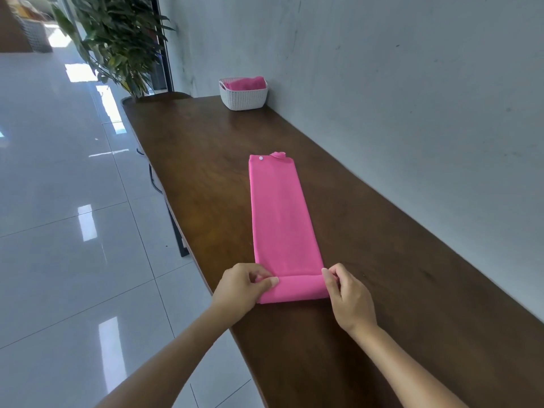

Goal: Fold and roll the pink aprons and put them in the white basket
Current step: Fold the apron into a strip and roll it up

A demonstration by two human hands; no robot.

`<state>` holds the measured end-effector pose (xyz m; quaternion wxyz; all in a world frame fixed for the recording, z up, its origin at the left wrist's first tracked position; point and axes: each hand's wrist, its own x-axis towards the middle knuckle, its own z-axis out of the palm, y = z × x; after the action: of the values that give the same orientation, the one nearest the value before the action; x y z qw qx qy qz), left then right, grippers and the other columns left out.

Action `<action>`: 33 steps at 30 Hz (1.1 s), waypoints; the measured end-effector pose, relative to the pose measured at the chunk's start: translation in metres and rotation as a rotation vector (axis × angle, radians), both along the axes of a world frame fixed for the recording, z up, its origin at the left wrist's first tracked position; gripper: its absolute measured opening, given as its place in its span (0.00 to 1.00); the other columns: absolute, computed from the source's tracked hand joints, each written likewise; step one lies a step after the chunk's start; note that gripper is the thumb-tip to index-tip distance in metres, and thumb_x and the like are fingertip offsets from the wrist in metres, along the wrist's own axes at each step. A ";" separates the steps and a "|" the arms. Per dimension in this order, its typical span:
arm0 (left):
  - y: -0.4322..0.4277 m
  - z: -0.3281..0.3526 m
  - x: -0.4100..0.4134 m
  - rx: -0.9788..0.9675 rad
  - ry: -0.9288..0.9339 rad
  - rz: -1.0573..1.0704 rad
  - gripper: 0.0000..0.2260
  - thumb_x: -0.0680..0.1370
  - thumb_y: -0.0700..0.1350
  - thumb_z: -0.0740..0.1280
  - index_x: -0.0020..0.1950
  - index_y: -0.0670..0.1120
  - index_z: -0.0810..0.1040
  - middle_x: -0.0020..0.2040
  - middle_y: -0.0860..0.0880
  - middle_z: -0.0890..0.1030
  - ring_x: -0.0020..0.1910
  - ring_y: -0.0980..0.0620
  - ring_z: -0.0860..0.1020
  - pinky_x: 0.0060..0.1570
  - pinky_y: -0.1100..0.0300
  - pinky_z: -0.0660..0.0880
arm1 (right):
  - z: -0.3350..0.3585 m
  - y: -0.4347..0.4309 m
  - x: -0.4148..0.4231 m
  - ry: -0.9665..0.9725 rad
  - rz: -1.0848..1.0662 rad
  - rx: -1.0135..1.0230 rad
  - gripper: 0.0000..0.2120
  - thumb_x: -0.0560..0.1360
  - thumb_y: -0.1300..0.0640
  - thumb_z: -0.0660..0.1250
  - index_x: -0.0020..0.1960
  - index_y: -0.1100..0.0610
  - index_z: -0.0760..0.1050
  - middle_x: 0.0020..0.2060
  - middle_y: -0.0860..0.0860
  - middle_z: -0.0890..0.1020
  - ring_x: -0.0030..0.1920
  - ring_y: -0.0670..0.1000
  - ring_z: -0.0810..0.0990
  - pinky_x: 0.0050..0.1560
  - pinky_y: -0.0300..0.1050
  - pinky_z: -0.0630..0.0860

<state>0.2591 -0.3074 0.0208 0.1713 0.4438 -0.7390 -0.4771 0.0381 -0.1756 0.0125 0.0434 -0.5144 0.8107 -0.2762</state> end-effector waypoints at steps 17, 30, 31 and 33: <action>0.002 -0.001 0.003 -0.444 -0.109 -0.103 0.17 0.79 0.65 0.63 0.62 0.58 0.75 0.58 0.63 0.73 0.48 0.61 0.77 0.48 0.66 0.79 | 0.025 -0.063 -0.005 -0.056 -0.264 0.486 0.30 0.81 0.33 0.47 0.46 0.53 0.80 0.37 0.47 0.80 0.37 0.47 0.79 0.33 0.43 0.71; -0.033 0.008 -0.013 -0.001 -0.062 0.036 0.13 0.78 0.63 0.67 0.51 0.55 0.77 0.47 0.56 0.82 0.44 0.57 0.81 0.48 0.54 0.82 | 0.012 -0.033 0.004 0.035 -0.028 0.106 0.28 0.77 0.30 0.42 0.64 0.44 0.68 0.57 0.40 0.74 0.49 0.41 0.78 0.37 0.31 0.70; -0.036 0.009 -0.015 0.036 -0.048 0.062 0.13 0.78 0.63 0.68 0.50 0.53 0.78 0.46 0.55 0.82 0.44 0.55 0.82 0.47 0.54 0.82 | 0.011 -0.033 0.003 0.041 -0.010 0.126 0.30 0.76 0.29 0.42 0.67 0.44 0.67 0.59 0.39 0.73 0.50 0.41 0.77 0.37 0.31 0.70; -0.041 0.011 -0.018 0.099 -0.043 0.119 0.15 0.77 0.62 0.70 0.48 0.51 0.79 0.45 0.53 0.83 0.41 0.53 0.82 0.42 0.56 0.81 | 0.010 -0.033 0.001 0.057 0.010 0.157 0.33 0.74 0.27 0.42 0.69 0.44 0.65 0.60 0.39 0.72 0.51 0.42 0.77 0.38 0.31 0.70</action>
<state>0.2410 -0.3480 0.0322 0.1615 0.5050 -0.6903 -0.4923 0.0390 -0.2090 0.0221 0.0617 -0.5212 0.8282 -0.1967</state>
